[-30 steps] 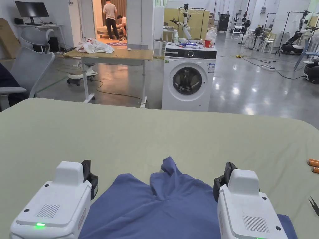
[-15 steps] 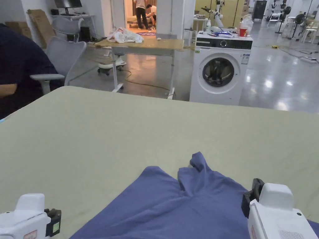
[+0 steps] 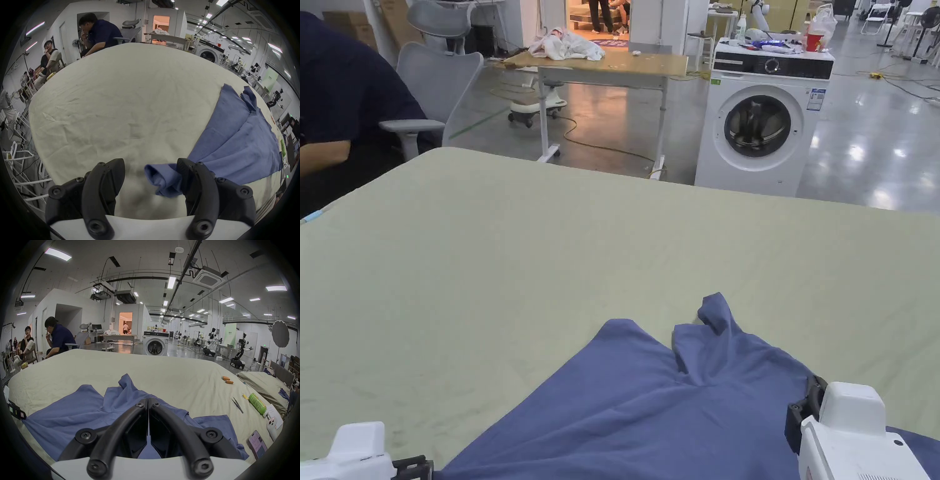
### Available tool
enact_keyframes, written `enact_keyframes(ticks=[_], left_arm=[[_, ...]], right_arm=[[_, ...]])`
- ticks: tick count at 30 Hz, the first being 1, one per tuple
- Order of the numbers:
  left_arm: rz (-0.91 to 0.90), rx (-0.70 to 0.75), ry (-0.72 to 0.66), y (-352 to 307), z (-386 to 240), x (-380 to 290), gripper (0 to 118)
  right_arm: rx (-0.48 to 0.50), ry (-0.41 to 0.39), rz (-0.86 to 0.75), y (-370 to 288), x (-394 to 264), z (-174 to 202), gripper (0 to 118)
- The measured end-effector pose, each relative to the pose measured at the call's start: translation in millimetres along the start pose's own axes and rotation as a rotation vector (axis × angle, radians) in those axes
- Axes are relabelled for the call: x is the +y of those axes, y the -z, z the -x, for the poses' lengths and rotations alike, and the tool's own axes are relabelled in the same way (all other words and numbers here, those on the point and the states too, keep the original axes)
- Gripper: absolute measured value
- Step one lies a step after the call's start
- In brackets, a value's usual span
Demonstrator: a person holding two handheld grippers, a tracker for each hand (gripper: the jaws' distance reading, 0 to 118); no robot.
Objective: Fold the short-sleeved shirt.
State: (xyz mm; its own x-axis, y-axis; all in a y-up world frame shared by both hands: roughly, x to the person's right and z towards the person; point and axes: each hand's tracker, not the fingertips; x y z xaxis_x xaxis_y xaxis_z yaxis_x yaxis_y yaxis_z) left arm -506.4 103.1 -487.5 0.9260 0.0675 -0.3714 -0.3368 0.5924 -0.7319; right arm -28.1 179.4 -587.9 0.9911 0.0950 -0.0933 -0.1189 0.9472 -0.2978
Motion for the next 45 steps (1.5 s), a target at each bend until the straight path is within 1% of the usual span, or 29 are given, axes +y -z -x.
enact_keyframes(ticks=[3,5,6,7,8,9,12,13,14,15,16,17,18,19,21,22,26,29,30,31,32,33,35,36,37,38,40,43,45], left_arm=[[-0.02,0.035,0.065,1.0,-9.6,-5.1,63],[-0.029,0.019,0.09,-2.7,-14.4,-7.7,45],[-0.031,-0.007,0.096,-3.6,-16.8,-8.5,34],[-0.032,-0.029,0.093,-3.8,-19.6,-9.7,19],[-0.028,-0.041,0.091,-3.8,-21.3,-10.7,9],[-0.019,-0.066,0.091,-3.0,-23.4,-11.7,5],[-0.026,-0.055,0.095,-6.4,-23.6,-12.0,2],[-0.03,-0.061,0.088,-8.9,-21.0,-11.2,2],[-0.032,-0.07,0.076,-11.4,-18.9,-10.8,2],[-0.038,-0.078,0.071,-14.0,-17.4,-10.6,2],[-0.044,-0.082,0.074,-14.4,-14.6,-10.4,2],[-0.047,-0.081,0.077,-16.4,-13.6,-10.2,2],[-0.047,-0.083,0.076,-18.2,-13.1,-9.7,2],[-0.049,-0.09,0.074,-20.0,-12.7,-9.4,2],[-0.052,-0.091,0.074,-21.0,-12.7,-8.5,2],[-0.053,-0.092,0.074,-21.6,-13.0,-8.3,2],[-0.052,-0.09,0.076,-21.5,-14.1,-7.8,2],[-0.053,-0.089,0.067,-21.4,-14.7,-7.6,2],[-0.051,-0.09,0.065,-21.3,-14.7,-7.7,2],[-0.052,-0.09,0.066,-21.5,-14.9,-8.0,2],[-0.053,-0.089,0.067,-21.7,-15.2,-8.4,2],[-0.055,-0.087,0.067,-22.0,-15.6,-8.7,2],[-0.058,-0.081,0.069,-22.7,-17.5,-9.2,2],[-0.059,-0.078,0.07,-22.6,-17.8,-8.9,2],[-0.061,-0.077,0.073,-23.1,-18.2,-8.5,2],[-0.061,-0.074,0.075,-24.1,-18.9,-7.5,2],[-0.084,-0.072,0.068,-29.0,-20.3,-4.1,2],[-0.12,-0.078,0.066,-36.3,-22.3,3.9,2],[-0.149,-0.086,0.085,-41.7,-23.9,10.6,2]], right_arm=[[0.005,-0.002,0.022,5.7,-3.5,0.4,0],[0.008,-0.003,0.038,11.1,-4.8,0.4,0],[0.013,-0.006,0.045,14.8,-5.0,0.4,0],[0.015,-0.009,0.053,20.2,-4.5,0.5,0],[0.018,-0.015,0.063,26.5,-3.1,0.1,0],[0.024,-0.019,0.075,35.0,-0.6,-0.9,0],[0.089,-0.023,0.137,72.6,12.1,-7.3,1],[0.102,-0.04,0.183,89.7,18.1,-9.4,6],[0.119,-0.043,0.207,108.5,24.5,-12.7,16],[0.137,-0.056,0.23,125.9,29.5,-15.2,32],[0.156,-0.095,0.28,145.7,34.9,-16.8,52],[0.156,-0.106,0.316,167.5,38.8,-19.0,64],[0.154,-0.13,0.34,185.0,41.2,-20.3,68],[0.176,-0.168,0.388,205.3,43.1,-21.9,68],[0.18,-0.184,0.416,233.0,43.2,-22.9,69],[0.205,-0.189,0.455,242.7,43.0,-21.3,70],[0.248,-0.147,0.607,287.6,26.1,-24.9,75],[0.285,-0.167,0.676,305.4,11.8,-22.9,73],[0.274,-0.168,0.653,306.3,11.1,-22.0,72],[0.272,-0.172,0.649,305.7,13.1,-20.0,70],[0.274,-0.176,0.651,305.6,14.4,-18.1,64],[0.283,-0.187,0.646,303.3,15.0,-14.8,53],[0.306,-0.238,0.63,293.9,19.4,-3.1,13],[0.3,-0.278,0.617,291.9,19.7,1.7,3],[0.287,-0.281,0.616,288.9,19.5,5.3,3],[0.29,-0.255,0.621,280.7,22.1,7.1,3],[0.299,-0.134,0.61,269.4,28.4,2.2,3],[0.251,-0.159,0.504,258.1,45.9,-9.8,3],[0.265,-0.154,0.455,239.2,64.3,-20.1,3]])
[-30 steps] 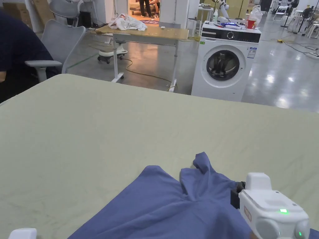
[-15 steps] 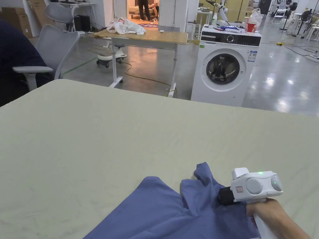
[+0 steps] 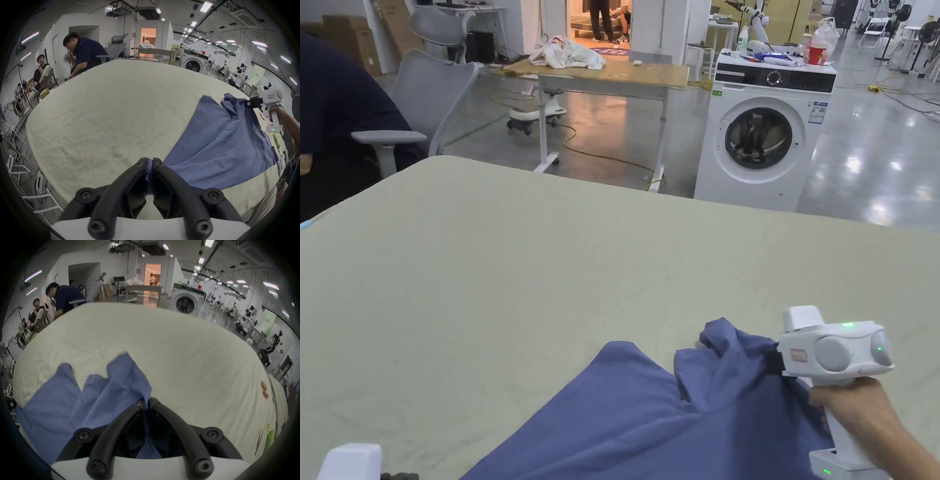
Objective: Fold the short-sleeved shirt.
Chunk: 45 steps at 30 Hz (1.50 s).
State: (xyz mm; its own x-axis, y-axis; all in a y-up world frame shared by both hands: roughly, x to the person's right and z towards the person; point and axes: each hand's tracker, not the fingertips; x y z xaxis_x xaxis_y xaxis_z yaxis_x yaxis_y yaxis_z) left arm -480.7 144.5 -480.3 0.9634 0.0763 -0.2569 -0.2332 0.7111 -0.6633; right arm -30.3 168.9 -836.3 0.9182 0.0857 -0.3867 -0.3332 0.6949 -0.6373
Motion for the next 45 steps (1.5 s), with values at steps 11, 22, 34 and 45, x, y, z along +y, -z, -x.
enact_keyframes(ticks=[11,22,34,45], left_arm=[[-0.244,-0.077,0.084,-42.8,-25.1,90.7,2],[-0.479,-0.146,0.184,-96.2,-96.4,250.8,2],[-0.578,-0.135,0.193,-123.2,-129.6,394.4,1],[-0.653,-0.105,0.208,-119.7,-144.8,472.0,1]], right_arm=[[-0.121,0.136,-0.345,-190.4,28.8,-64.9,3],[-0.286,0.2,-0.563,-319.4,61.0,-119.7,3],[-0.423,0.163,-0.616,-360.1,123.3,-148.7,3],[-0.49,0.162,-0.659,-354.9,211.4,-162.2,3]])
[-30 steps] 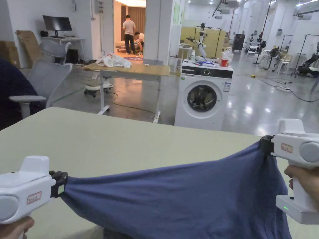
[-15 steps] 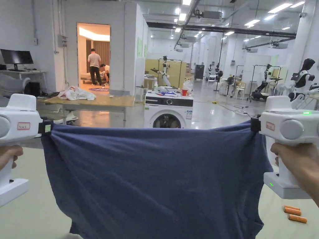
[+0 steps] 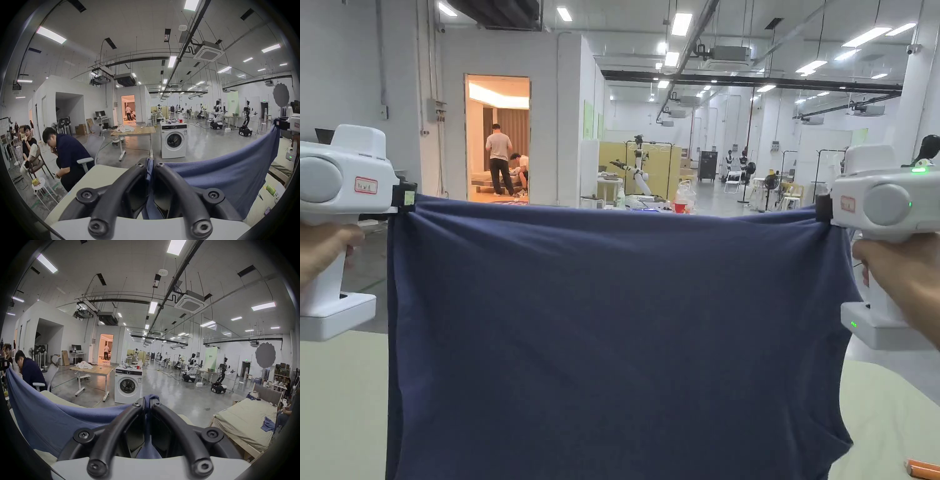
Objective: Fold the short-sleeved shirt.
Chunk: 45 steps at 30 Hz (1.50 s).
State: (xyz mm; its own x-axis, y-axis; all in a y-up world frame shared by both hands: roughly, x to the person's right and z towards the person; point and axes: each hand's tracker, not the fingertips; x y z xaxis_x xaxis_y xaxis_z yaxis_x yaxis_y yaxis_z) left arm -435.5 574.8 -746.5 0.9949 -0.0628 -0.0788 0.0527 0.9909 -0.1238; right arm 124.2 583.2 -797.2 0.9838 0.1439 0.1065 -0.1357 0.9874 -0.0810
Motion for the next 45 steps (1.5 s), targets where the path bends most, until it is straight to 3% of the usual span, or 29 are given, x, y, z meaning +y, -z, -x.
enact_keyframes(ticks=[8,10,21,32,45], left_arm=[[-0.019,0.019,-0.015,31.7,7.8,7.2,1],[-0.018,0.017,-0.022,37.3,8.8,1.0,1],[0.081,0.014,-0.058,29.0,6.1,-108.1,1],[0.13,-0.036,-0.133,-93.0,14.3,-221.3,1],[0.162,-0.047,-0.196,-239.5,19.5,-299.0,1]], right_arm=[[-0.008,0.013,-0.04,25.3,24.7,8.6,3],[-0.018,-0.027,-0.047,27.4,18.1,13.0,3],[0.009,-0.029,0.055,-3.4,-88.6,22.6,3],[0.053,-0.03,0.134,-114.9,-188.5,8.9,3],[0.085,-0.071,0.187,-262.8,-253.9,-3.6,3]])
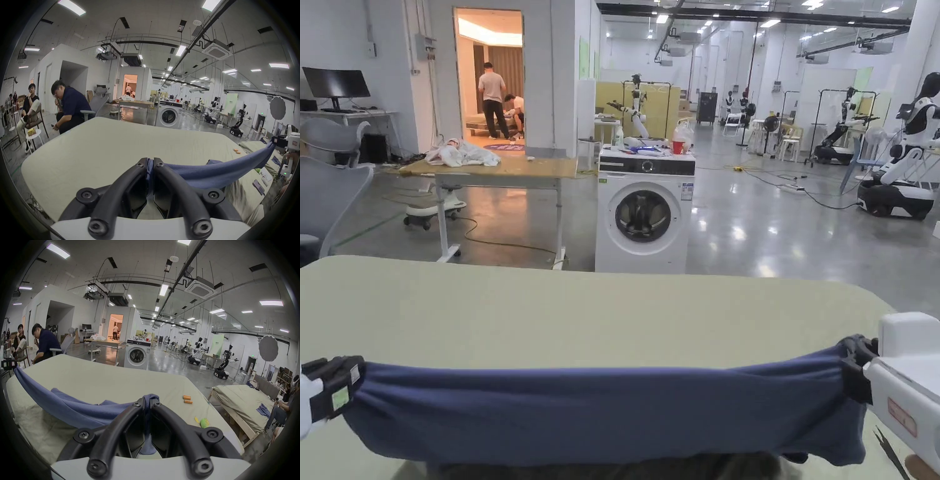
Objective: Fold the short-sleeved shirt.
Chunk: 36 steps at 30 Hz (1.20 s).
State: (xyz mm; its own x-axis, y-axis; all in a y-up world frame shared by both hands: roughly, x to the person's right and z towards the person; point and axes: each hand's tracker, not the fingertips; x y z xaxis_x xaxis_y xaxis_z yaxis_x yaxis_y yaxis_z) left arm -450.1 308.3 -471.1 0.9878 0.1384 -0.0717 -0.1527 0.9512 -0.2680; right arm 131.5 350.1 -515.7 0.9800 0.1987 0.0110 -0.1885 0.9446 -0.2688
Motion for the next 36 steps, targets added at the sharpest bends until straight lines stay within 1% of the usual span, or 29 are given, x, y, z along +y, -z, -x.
enact_keyframes(ticks=[3,6,8,13,14,19,24,28,30,32,33,34,35,36], left_arm=[[0.025,0.006,0.007,-17.7,1.3,-23.5,1],[0.075,0.009,0.004,-30.1,2.1,-47.4,1],[0.118,0.012,0.029,-35.5,1.7,-64.9,1],[0.246,0.029,0.0,-39.3,8.7,-112.0,1],[0.27,0.026,-0.001,-38.7,9.8,-120.2,1],[0.401,0.042,0.022,-33.3,13.1,-160.0,1],[0.498,0.064,0.024,-19.7,16.2,-186.8,1],[0.567,0.07,0.044,-6.7,14.3,-198.3,2],[0.604,0.073,0.049,5.0,20.5,-212.2,3],[0.607,0.076,0.048,9.0,20.8,-212.9,8],[0.61,0.08,0.046,7.4,22.3,-210.8,13],[0.614,0.084,0.046,7.9,22.5,-208.8,18],[0.619,0.083,0.045,8.7,22.4,-205.2,22],[0.622,0.091,0.048,9.3,22.0,-202.2,27]], right_arm=[[-0.005,-0.03,0.024,-14.8,-22.7,4.4,3],[-0.004,-0.042,0.075,-23.0,-48.5,8.1,3],[-0.007,-0.057,0.121,-30.3,-67.2,12.4,3],[0.048,-0.035,0.285,-38.4,-123.8,19.1,3],[0.052,-0.045,0.319,-38.7,-134.3,20.6,3],[0.088,-0.036,0.48,-37.6,-188.2,24.2,3],[0.112,-0.038,0.594,-24.9,-227.0,30.7,3],[0.12,-0.036,0.639,-13.2,-244.3,33.7,5],[0.117,-0.026,0.652,-10.3,-247.0,34.0,11],[0.108,-0.029,0.663,-9.2,-245.6,35.0,30],[0.086,-0.043,0.669,-9.1,-243.6,35.3,43],[0.06,-0.058,0.672,-9.2,-241.0,34.9,60],[0.036,-0.072,0.674,-9.6,-237.4,34.0,69],[0.027,-0.064,0.669,-9.7,-233.6,32.2,69]])
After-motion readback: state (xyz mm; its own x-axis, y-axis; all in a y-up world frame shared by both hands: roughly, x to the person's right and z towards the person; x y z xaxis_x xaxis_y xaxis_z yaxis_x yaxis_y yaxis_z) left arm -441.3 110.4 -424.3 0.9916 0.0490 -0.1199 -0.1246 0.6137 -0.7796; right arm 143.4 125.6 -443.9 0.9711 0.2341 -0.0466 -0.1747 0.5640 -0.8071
